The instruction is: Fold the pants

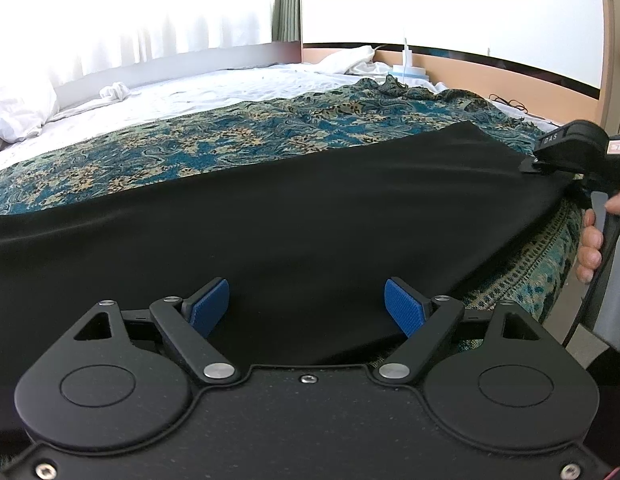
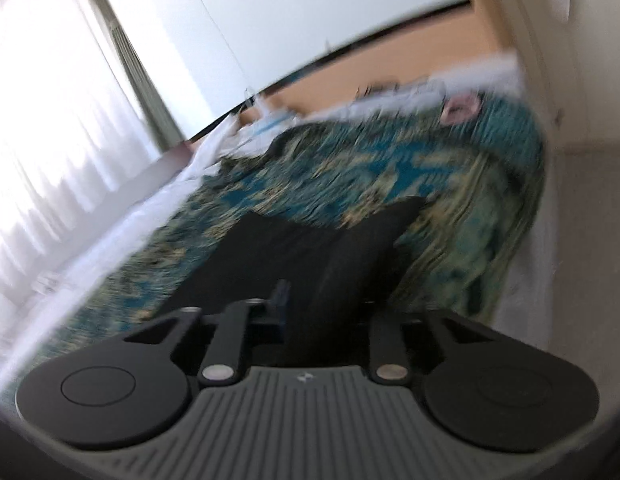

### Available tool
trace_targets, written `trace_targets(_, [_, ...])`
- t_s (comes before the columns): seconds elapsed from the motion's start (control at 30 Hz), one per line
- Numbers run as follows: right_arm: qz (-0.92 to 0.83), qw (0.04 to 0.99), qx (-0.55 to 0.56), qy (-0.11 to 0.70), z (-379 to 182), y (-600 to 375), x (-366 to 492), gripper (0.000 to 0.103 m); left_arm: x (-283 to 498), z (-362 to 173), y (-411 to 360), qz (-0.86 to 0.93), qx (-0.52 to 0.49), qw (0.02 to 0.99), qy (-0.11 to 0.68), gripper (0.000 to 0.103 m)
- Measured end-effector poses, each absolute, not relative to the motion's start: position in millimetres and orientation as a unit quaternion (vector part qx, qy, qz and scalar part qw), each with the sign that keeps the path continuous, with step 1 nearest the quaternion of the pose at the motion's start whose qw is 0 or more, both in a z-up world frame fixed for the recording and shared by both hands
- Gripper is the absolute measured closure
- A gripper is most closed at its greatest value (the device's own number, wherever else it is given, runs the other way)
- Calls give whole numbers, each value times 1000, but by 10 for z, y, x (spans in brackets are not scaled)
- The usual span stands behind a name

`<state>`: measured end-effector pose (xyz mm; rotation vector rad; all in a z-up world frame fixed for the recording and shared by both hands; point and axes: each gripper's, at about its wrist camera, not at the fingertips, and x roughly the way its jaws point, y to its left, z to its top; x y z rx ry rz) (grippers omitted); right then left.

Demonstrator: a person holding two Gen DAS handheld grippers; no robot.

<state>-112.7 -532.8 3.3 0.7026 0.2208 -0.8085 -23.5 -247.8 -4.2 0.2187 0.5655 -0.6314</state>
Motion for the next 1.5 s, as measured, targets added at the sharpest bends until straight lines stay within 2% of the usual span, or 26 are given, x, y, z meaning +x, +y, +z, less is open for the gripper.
trace_targets(0.07, [-386, 848, 344, 113, 48, -5365, -1105, 94, -214, 3, -2462, -307, 106, 903, 282, 18])
trace_targets(0.17, [-380, 851, 337, 132, 183, -5332, -1017, 96, -181, 95, -2338, -299, 97, 902, 297, 22])
trace_targets(0.33, [-276, 915, 247, 160, 664, -4709, -605, 96, -92, 257, -1742, -276, 23, 910, 309, 25])
trace_targets(0.37, [-236, 929, 226, 171, 728, -4502, -495, 96, -68, 290, -1571, -268, 4, 913, 307, 28])
trace_targets(0.43, [-135, 953, 177, 205, 777, -3996, -288, 96, -12, 340, -1277, -260, -19, 915, 307, 58])
trace_targets(0.5, [-37, 961, 127, 244, 724, -3492, -159, 95, 71, 374, -956, -251, -43, 913, 318, 62])
trace_targets(0.63, [61, 949, 67, 303, 485, -2770, -106, 89, 134, 372, -410, -228, -83, 914, 324, 62])
trace_targets(0.67, [69, 947, 57, 309, 436, -2661, -113, 81, 144, 367, -317, -224, -89, 914, 326, 62])
trace_targets(0.7, [79, 945, 52, 313, 399, -2568, -135, 66, 143, 360, -238, -222, -95, 914, 327, 61])
trace_targets(0.73, [86, 944, 49, 314, 391, -2485, -178, 61, 146, 350, -183, -223, -98, 913, 328, 59])
trace_targets(0.77, [91, 945, 40, 312, 391, -2419, -219, 49, 153, 345, -146, -224, -102, 912, 328, 57])
trace_targets(0.83, [104, 947, 23, 303, 426, -2359, -314, 36, 159, 351, -120, -227, -105, 912, 326, 50])
trace_targets(0.97, [114, 952, 4, 286, 529, -2350, -589, 20, 175, 410, -171, -245, -110, 911, 315, 36])
trace_targets(1.07, [111, 954, -6, 279, 560, -2413, -787, 14, 186, 485, -275, -258, -106, 910, 307, 29])
trace_targets(1.2, [87, 962, 20, 260, 596, -2628, -938, 13, 189, 539, -497, -283, -79, 907, 301, 25])
trace_targets(1.33, [26, 968, 99, 231, 625, -3006, -1094, 12, 147, 528, -768, -305, -45, 903, 299, 19])
trace_targets(1.5, [-91, 958, 191, 196, 526, -3476, -1187, 12, 182, 531, -1211, -325, 27, 896, 300, 19])
